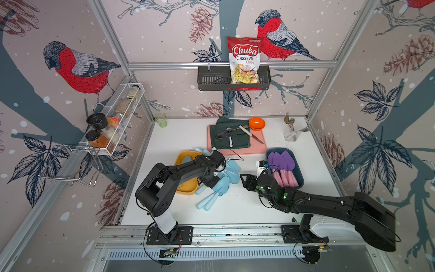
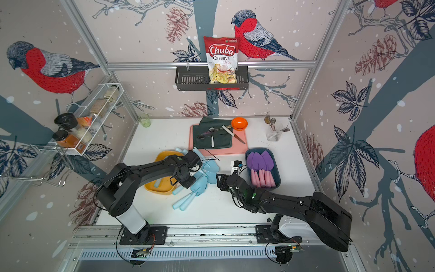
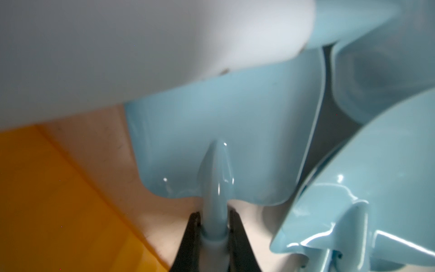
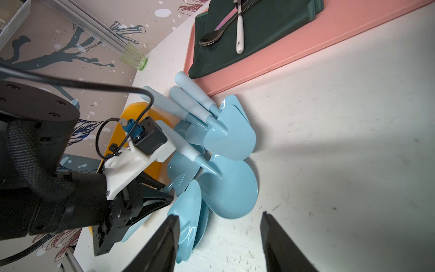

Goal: Sort the small shovels by color and place them into the storage box
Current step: Pick up the shovel from the center of the board, then place the shovel in the storage box.

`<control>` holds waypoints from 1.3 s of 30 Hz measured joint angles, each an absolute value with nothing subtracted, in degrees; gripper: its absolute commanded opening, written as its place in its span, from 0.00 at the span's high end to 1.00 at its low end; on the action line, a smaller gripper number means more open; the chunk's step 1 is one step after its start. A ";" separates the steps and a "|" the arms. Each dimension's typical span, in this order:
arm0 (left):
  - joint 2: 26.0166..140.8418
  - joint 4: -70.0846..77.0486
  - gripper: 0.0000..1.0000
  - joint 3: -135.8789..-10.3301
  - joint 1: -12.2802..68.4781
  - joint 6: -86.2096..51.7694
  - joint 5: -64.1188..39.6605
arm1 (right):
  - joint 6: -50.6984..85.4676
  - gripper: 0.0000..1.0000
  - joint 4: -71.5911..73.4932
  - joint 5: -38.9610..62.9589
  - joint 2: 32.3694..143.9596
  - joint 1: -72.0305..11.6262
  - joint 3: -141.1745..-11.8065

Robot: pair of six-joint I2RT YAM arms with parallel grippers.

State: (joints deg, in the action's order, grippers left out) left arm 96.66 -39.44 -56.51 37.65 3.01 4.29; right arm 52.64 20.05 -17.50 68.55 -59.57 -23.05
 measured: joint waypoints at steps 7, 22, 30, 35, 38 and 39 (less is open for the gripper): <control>94.43 -43.68 1.00 -61.30 37.65 5.23 4.34 | 52.80 0.40 19.09 -18.72 65.56 -59.46 -22.11; 86.13 -49.52 1.00 -64.47 35.66 8.62 4.23 | 53.98 0.40 18.09 -20.45 61.93 -59.24 -19.97; 81.91 -45.71 1.00 -62.02 22.65 4.49 1.58 | 54.13 0.40 18.00 -20.53 61.87 -59.24 -19.55; 80.36 -42.50 1.00 -58.50 17.15 4.49 1.56 | 54.15 0.40 18.02 -20.56 61.87 -59.24 -19.05; 81.10 -40.95 0.99 -56.88 14.81 4.54 1.61 | 54.15 0.40 18.02 -20.56 61.87 -59.24 -18.74; 81.62 -40.53 0.99 -56.25 14.35 4.54 1.50 | 54.15 0.40 18.00 -20.56 61.87 -59.24 -18.72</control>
